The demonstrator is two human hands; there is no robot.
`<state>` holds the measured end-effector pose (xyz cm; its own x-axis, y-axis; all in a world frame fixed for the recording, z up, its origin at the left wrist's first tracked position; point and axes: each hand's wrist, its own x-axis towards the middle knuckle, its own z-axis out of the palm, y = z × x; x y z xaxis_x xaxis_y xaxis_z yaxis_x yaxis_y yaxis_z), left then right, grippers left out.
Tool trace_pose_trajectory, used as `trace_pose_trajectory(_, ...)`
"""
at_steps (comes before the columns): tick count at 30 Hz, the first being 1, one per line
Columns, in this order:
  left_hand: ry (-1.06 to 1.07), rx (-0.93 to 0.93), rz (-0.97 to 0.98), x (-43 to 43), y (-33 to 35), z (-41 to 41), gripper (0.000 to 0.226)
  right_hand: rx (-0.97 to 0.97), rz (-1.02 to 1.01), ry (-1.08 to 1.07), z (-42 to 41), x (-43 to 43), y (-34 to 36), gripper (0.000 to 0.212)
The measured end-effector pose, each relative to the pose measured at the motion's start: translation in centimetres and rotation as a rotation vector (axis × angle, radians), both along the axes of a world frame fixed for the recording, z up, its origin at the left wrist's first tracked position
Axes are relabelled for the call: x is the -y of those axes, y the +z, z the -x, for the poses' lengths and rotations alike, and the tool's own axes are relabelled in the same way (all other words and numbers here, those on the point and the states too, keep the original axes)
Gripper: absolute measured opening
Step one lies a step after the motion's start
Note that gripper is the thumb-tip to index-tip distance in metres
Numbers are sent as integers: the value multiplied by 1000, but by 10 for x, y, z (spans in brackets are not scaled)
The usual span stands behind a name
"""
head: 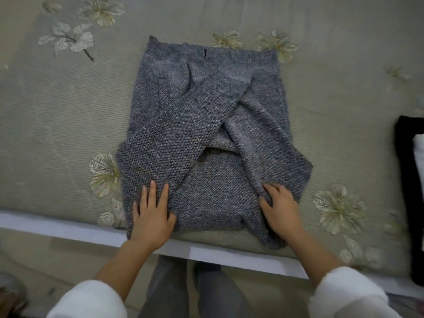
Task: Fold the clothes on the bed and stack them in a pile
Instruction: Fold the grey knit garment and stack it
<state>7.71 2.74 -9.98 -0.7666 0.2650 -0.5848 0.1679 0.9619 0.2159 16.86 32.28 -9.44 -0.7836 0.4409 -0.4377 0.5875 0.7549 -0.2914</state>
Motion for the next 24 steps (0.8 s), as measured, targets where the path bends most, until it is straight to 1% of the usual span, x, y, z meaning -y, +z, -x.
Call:
trace_pose_trajectory(2,6,29,12,-3,1,2,77,-120,14,-78,12,-3,4,27)
trace_pose_trajectory(4,5,48,30,-4,2,2,77,-297,67,-170,28,0,13,21)
trace_pose_trajectory(5,-2,55,44,-5,3,3,77,-354,87,-169,34,3,16,20)
trace_pose_trajectory(6,-7,64,61,-6,3,4,77,-331,118,-111,38,6,17,21)
trace_pose_trajectory(7,-12,78,80,-8,4,5,77,-227,146,-8,39,9,15,22)
trace_pose_trajectory(8,-17,93,96,-10,5,6,77,-81,154,90,36,11,12,27)
trace_pose_trajectory(9,-23,102,110,-13,6,8,77,37,144,141,32,12,10,34)
trace_pose_trajectory(10,-29,112,126,-15,7,11,77,91,138,135,28,13,8,40)
trace_pose_trajectory(13,-75,152,172,-21,11,24,77,85,145,71,28,13,7,45)
trace_pose_trajectory(15,-126,161,214,-26,15,34,76,90,125,105,37,11,9,37)
trace_pose_trajectory(17,-186,144,248,-32,21,48,65,75,97,123,52,7,14,37)
trace_pose_trajectory(18,-228,121,246,-36,24,58,52,49,90,118,62,4,17,38)
trace_pose_trajectory(19,-261,107,227,-40,29,70,37,8,85,107,73,1,19,37)
trace_pose_trajectory(20,-256,120,188,-46,34,85,29,-42,74,108,85,-2,21,33)
trace_pose_trajectory(21,-206,138,139,-51,38,102,31,-85,58,121,99,-5,23,30)
trace_pose_trajectory(22,-111,137,52,-57,40,122,33,-122,46,137,114,-7,23,32)
trace_pose_trajectory(23,19,81,-70,-64,42,141,32,-154,43,145,129,-9,22,37)
trace_pose_trajectory(24,151,-38,-200,-72,43,161,27,-182,55,136,144,-10,21,44)
